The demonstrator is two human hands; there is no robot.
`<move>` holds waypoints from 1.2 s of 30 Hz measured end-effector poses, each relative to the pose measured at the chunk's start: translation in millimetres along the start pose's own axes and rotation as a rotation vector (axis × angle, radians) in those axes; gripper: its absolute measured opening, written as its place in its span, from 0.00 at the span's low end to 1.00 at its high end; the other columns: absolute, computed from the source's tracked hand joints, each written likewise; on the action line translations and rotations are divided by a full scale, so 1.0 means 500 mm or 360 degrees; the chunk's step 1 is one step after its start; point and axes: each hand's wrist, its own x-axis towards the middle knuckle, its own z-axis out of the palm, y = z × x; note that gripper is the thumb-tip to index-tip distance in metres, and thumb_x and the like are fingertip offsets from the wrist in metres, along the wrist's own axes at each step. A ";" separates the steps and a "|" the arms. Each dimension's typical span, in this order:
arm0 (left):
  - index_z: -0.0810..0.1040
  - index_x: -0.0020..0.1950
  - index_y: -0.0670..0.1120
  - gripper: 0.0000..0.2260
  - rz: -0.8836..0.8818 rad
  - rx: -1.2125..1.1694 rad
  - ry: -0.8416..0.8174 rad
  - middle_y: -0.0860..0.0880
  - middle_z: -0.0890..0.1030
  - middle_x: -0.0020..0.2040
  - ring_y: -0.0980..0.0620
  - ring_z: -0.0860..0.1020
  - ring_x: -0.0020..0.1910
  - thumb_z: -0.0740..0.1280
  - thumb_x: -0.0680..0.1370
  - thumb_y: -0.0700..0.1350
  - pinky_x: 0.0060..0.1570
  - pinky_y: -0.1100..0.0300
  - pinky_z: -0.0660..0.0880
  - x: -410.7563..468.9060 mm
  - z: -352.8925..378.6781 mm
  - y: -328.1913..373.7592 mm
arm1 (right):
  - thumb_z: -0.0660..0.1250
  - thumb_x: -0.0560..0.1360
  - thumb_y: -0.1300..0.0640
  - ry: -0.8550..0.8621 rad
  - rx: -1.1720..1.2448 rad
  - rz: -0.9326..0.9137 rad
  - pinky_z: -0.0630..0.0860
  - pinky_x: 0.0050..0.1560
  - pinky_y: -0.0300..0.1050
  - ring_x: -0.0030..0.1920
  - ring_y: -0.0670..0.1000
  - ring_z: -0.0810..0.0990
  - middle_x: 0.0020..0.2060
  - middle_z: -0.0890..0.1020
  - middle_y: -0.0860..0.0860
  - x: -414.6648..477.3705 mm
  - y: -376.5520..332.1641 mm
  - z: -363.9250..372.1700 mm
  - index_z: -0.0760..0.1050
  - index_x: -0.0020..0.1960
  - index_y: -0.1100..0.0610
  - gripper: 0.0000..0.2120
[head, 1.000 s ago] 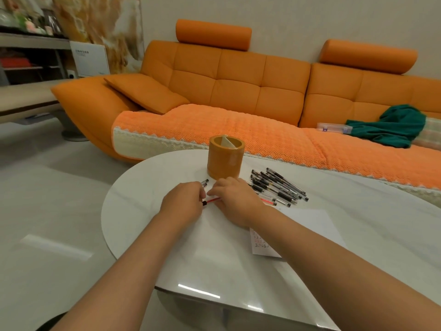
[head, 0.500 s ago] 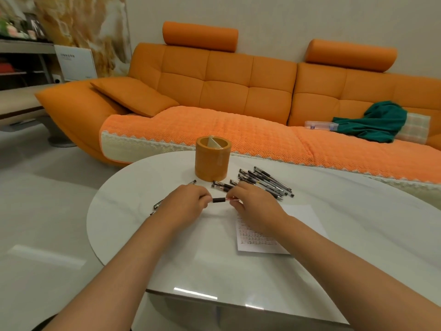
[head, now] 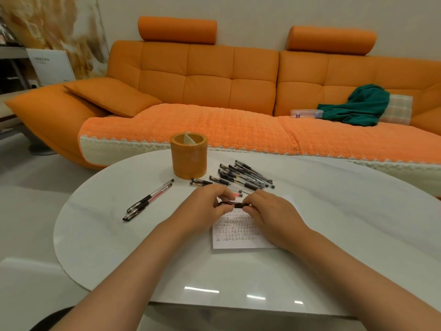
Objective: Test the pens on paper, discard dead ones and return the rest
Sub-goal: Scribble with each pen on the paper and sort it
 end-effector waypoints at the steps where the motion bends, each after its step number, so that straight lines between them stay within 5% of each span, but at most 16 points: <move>1: 0.80 0.58 0.57 0.08 0.0001 0.0019 -0.0026 0.60 0.80 0.49 0.58 0.78 0.47 0.70 0.79 0.48 0.47 0.64 0.77 0.002 0.006 0.002 | 0.61 0.82 0.48 -0.0005 0.0021 0.0011 0.72 0.45 0.44 0.49 0.48 0.77 0.50 0.78 0.44 -0.004 0.006 0.000 0.76 0.57 0.49 0.08; 11: 0.83 0.55 0.56 0.06 -0.0007 0.0267 -0.0065 0.61 0.78 0.43 0.60 0.75 0.42 0.67 0.80 0.52 0.39 0.66 0.68 0.016 0.034 0.015 | 0.62 0.80 0.53 -0.0045 0.0100 0.0077 0.74 0.48 0.48 0.50 0.50 0.78 0.51 0.79 0.44 -0.017 0.024 -0.007 0.71 0.56 0.47 0.05; 26: 0.83 0.52 0.54 0.07 0.0121 0.0107 0.0121 0.61 0.84 0.40 0.60 0.81 0.42 0.71 0.77 0.55 0.45 0.56 0.80 0.012 0.069 0.028 | 0.55 0.83 0.45 -0.0171 0.0055 0.0051 0.73 0.43 0.47 0.44 0.48 0.77 0.45 0.80 0.44 -0.028 0.027 -0.028 0.76 0.55 0.46 0.12; 36: 0.84 0.44 0.55 0.04 0.0068 -0.0061 0.0020 0.60 0.84 0.39 0.62 0.79 0.41 0.71 0.78 0.49 0.38 0.72 0.72 0.007 0.062 0.034 | 0.56 0.82 0.43 -0.0048 -0.0010 0.0073 0.61 0.32 0.44 0.37 0.47 0.72 0.38 0.81 0.45 -0.038 0.017 -0.027 0.77 0.54 0.43 0.12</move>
